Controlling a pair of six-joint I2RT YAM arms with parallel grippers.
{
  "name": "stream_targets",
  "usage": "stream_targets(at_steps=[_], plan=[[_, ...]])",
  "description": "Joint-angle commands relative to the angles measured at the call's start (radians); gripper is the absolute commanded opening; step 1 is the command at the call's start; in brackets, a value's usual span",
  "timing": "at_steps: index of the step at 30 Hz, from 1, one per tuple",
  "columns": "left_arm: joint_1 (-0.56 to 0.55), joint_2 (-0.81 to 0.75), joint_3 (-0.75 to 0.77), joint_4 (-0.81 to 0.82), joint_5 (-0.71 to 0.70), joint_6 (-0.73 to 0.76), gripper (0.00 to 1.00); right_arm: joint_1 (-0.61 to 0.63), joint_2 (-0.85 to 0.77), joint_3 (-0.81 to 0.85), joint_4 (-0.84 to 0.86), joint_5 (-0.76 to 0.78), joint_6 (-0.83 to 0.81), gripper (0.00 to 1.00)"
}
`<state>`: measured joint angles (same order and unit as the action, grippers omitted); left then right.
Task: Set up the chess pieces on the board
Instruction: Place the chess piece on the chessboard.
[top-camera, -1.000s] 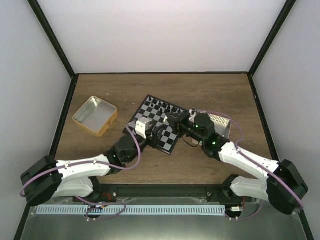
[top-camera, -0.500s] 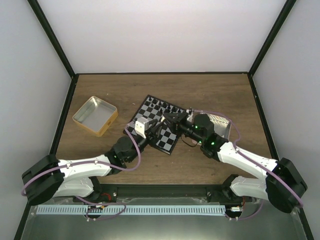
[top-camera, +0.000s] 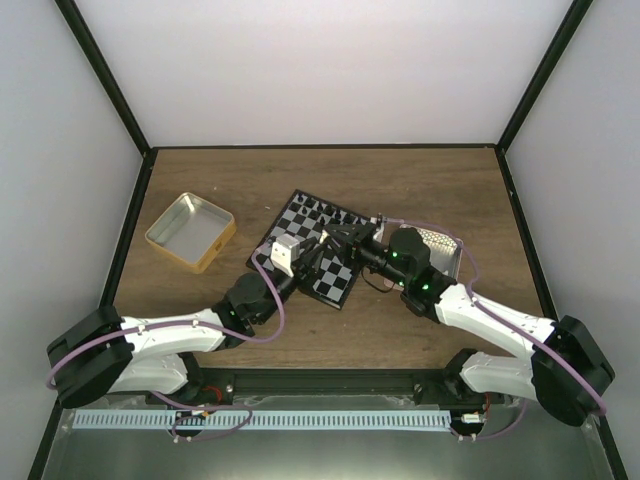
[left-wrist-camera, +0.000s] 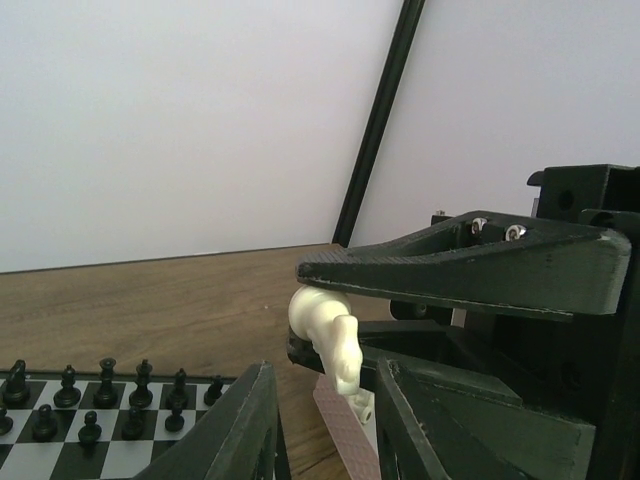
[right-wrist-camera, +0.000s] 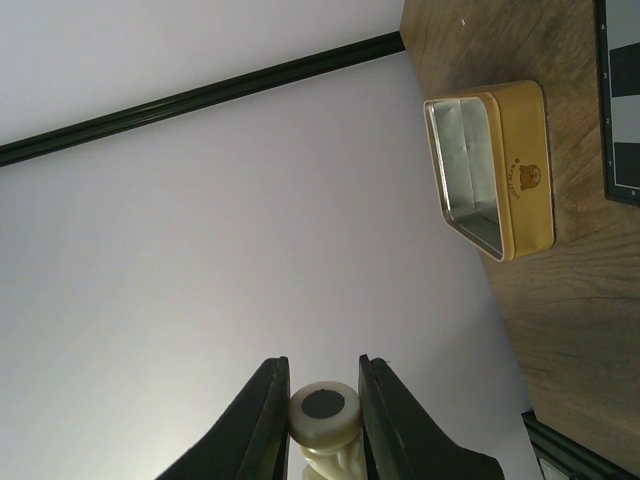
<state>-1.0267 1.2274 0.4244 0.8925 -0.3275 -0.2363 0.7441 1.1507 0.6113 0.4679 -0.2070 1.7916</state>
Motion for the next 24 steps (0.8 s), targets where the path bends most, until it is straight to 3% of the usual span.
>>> stream_targets(at_steps=[1, 16, 22, 24], plan=[[-0.004, 0.0, 0.012, 0.062, 0.016, 0.023, 0.29, 0.01, -0.01, -0.003, 0.036, -0.007, 0.012, 0.19], [-0.005, -0.003, 0.02, 0.074, -0.008, 0.069, 0.23, 0.011, -0.004, -0.012, 0.044, -0.033, 0.009, 0.19], [-0.004, 0.011, 0.038, 0.054, 0.005, 0.077, 0.05, 0.011, -0.002, -0.012, 0.046, -0.049, 0.009, 0.19], [-0.003, 0.008, 0.04, 0.044, 0.003, 0.072, 0.04, 0.011, -0.005, -0.016, 0.044, -0.05, 0.005, 0.21]])
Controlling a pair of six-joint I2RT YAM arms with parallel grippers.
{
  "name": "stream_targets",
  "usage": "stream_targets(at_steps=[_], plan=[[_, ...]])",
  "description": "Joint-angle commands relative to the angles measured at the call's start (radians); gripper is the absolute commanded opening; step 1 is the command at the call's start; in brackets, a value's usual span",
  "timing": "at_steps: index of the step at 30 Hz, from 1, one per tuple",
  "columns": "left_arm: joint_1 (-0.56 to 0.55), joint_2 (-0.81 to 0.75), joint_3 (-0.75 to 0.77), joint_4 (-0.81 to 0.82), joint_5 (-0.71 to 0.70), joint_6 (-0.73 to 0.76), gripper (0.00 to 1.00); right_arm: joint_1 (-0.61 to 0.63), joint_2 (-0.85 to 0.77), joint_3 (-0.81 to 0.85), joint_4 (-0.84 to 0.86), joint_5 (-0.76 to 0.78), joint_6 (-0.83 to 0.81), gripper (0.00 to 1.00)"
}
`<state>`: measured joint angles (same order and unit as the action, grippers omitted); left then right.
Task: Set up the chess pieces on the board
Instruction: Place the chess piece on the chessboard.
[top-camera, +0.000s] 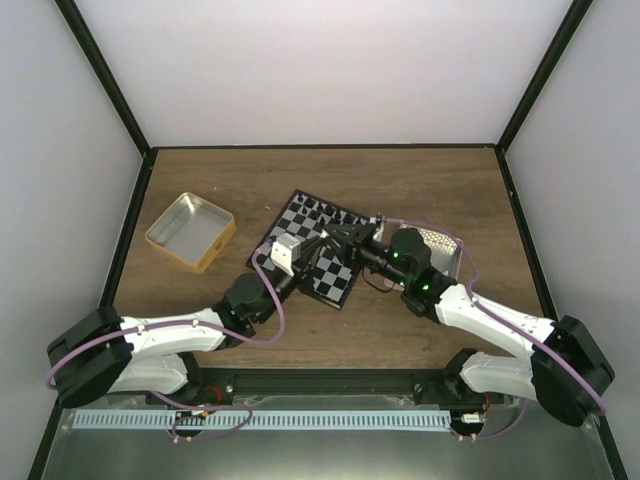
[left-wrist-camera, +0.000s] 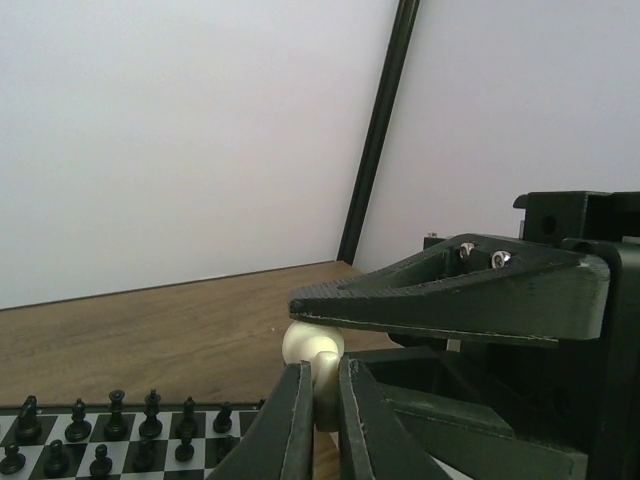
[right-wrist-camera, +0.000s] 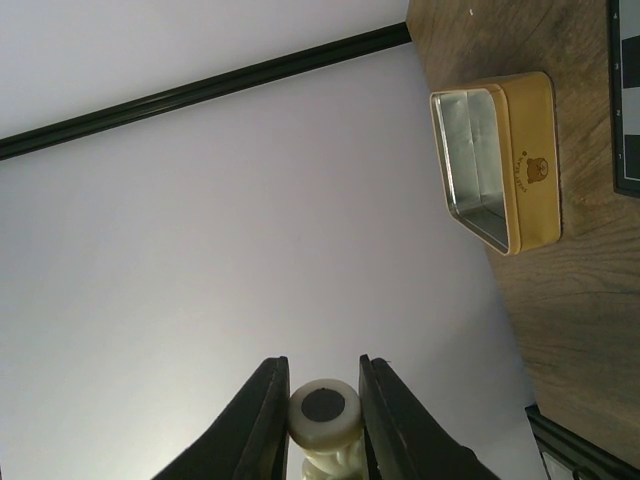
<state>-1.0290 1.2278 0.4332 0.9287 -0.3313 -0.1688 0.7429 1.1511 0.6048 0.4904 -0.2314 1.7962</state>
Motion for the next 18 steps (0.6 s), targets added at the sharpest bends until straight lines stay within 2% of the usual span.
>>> stream_targets(at_steps=[1, 7, 12, 14, 18], plan=[[-0.001, 0.004, 0.033, -0.002, 0.005, 0.001, 0.04, 0.012, -0.007, -0.009, 0.015, -0.018, -0.006, 0.22], [0.009, -0.043, 0.084, -0.212, -0.012, -0.03, 0.04, 0.01, -0.046, -0.025, -0.073, 0.072, -0.098, 0.47], [0.035, -0.112, 0.166, -0.579, 0.02, -0.094, 0.04, -0.024, -0.1, -0.014, -0.209, 0.146, -0.26, 0.7], [0.059, -0.139, 0.205, -0.788, 0.048, -0.12, 0.04, -0.045, -0.133, -0.015, -0.266, 0.168, -0.329, 0.73], [0.153, -0.163, 0.32, -1.159, 0.133, -0.162, 0.04, -0.076, -0.191, -0.023, -0.374, 0.229, -0.454, 0.74]])
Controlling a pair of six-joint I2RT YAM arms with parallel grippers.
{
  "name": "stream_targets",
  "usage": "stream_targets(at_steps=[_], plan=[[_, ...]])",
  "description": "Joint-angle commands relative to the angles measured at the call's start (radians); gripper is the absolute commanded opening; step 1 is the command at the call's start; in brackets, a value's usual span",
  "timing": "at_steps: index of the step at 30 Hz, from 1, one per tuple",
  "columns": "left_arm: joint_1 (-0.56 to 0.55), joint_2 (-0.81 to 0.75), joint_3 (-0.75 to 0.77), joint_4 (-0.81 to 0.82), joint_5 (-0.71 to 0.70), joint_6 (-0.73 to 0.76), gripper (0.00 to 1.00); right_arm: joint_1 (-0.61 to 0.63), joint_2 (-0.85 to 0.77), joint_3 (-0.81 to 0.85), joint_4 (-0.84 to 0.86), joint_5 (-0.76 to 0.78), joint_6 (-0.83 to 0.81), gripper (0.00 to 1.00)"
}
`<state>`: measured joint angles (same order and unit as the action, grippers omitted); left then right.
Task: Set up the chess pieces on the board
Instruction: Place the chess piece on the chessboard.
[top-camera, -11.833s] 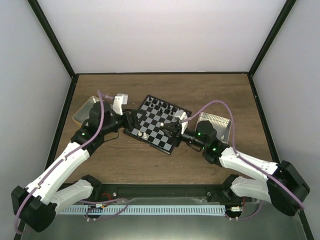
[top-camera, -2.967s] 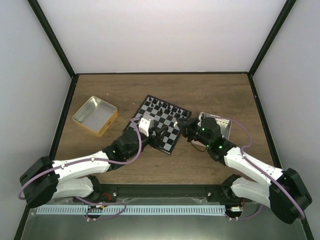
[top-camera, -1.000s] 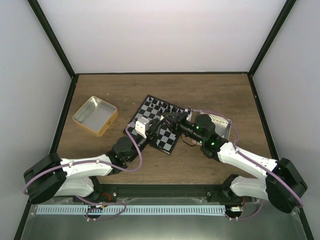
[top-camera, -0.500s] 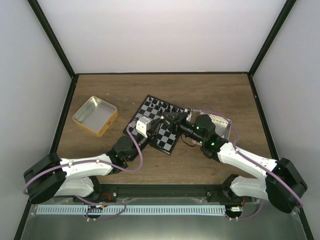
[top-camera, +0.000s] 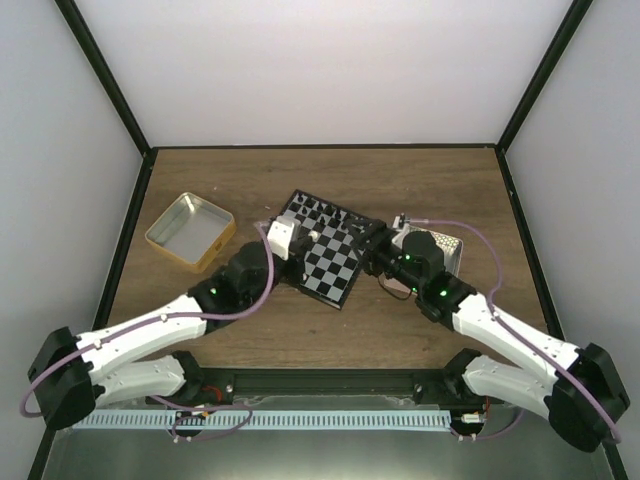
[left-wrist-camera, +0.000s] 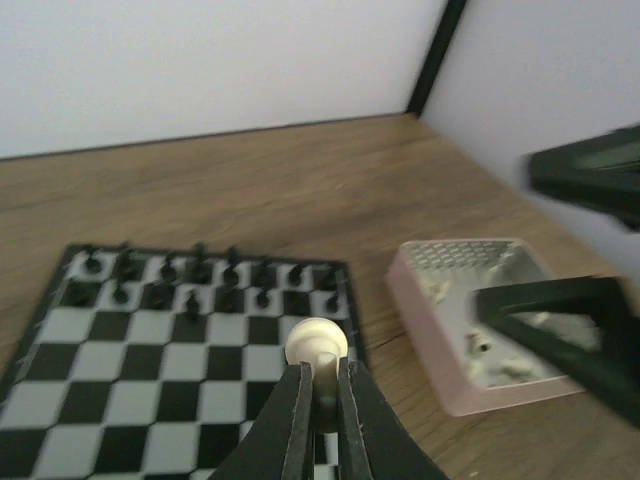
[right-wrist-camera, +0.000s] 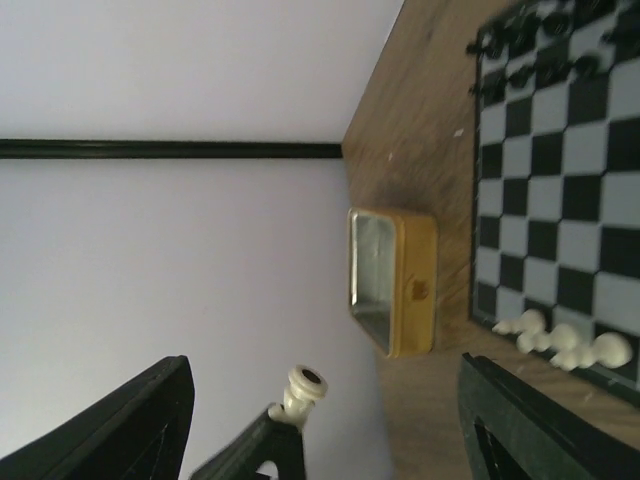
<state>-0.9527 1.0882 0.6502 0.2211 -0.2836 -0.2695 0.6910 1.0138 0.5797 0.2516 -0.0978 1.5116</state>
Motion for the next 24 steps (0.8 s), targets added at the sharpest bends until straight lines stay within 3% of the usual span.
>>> stream_targets(at_steps=[1, 4, 9, 15, 24], plan=[[0.122, -0.014, 0.139, -0.556, 0.113, -0.067, 0.04, -0.026, -0.066, 0.002, -0.16, 0.117, -0.196, 0.74], [0.245, 0.026, 0.239, -0.775, 0.183, -0.054, 0.04, -0.028, -0.088, 0.0, -0.227, 0.183, -0.256, 0.74], [0.417, 0.144, 0.326, -0.946, 0.287, 0.015, 0.04, -0.028, -0.105, 0.003, -0.287, 0.244, -0.326, 0.73], [0.537, 0.295, 0.354, -0.952, 0.396, 0.062, 0.04, -0.029, -0.132, -0.003, -0.307, 0.27, -0.374, 0.73], [0.551, 0.496, 0.419, -0.93, 0.441, 0.047, 0.04, -0.03, -0.152, -0.024, -0.308, 0.307, -0.402, 0.73]])
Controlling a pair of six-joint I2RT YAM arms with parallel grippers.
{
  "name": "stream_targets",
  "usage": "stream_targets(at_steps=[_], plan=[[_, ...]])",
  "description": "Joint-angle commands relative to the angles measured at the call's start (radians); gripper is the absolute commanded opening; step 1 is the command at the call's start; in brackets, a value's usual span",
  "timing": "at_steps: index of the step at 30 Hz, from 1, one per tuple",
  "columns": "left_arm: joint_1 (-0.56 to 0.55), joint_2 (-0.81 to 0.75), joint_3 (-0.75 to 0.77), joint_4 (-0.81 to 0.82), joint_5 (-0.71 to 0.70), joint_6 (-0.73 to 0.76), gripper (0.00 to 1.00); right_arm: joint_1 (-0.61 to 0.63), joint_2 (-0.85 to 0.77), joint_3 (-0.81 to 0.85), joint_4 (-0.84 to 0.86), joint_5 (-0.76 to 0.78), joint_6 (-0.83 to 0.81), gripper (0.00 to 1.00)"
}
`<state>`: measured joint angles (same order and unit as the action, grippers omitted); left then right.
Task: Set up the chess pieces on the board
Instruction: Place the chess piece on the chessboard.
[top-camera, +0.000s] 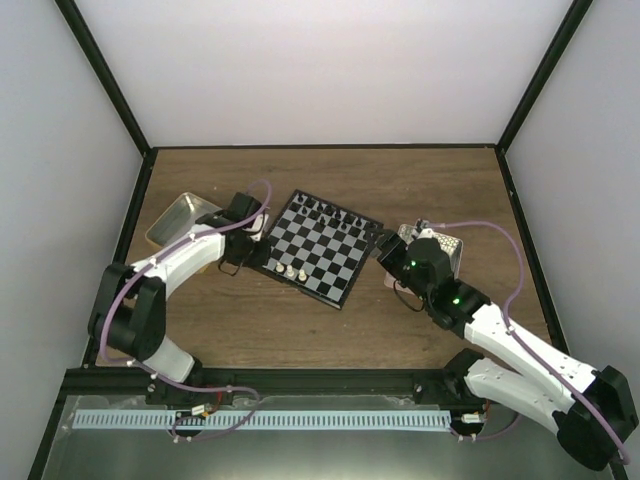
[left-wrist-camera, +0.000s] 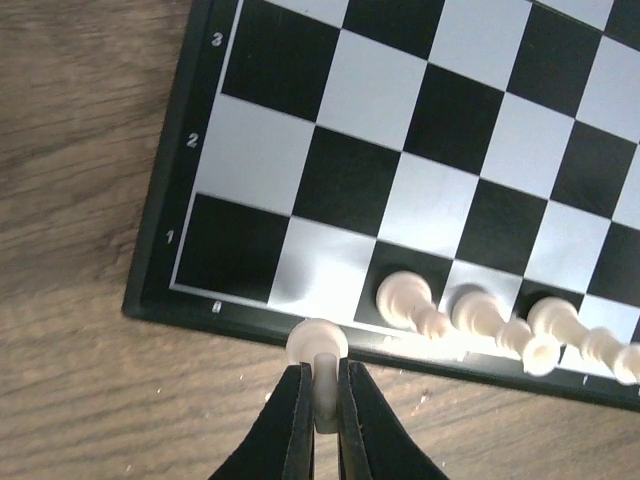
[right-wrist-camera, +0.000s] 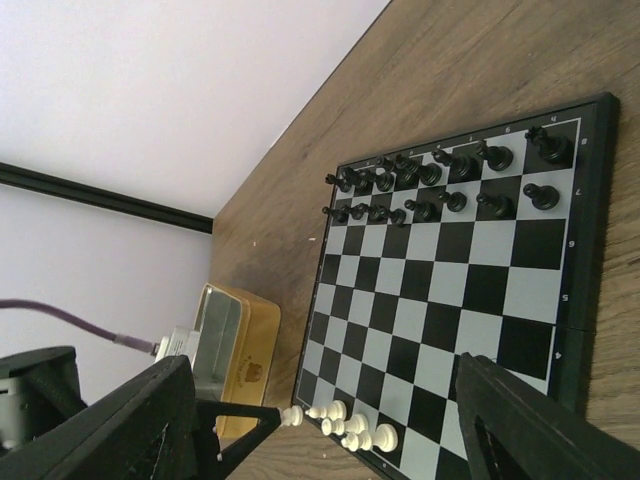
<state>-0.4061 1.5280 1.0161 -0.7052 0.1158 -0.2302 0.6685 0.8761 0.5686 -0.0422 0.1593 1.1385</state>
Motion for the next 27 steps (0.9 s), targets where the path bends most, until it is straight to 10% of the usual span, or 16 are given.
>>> stream_targets(at_steps=[1, 27], plan=[[0.004, 0.072, 0.062, -0.004, 0.041, 0.007, 0.04, -0.007, -0.014, -0.016, -0.012, 0.052, -0.031, 0.73], [0.003, 0.16, 0.069, 0.036, 0.029, -0.013, 0.11, -0.017, -0.001, -0.031, -0.001, 0.058, -0.053, 0.75]])
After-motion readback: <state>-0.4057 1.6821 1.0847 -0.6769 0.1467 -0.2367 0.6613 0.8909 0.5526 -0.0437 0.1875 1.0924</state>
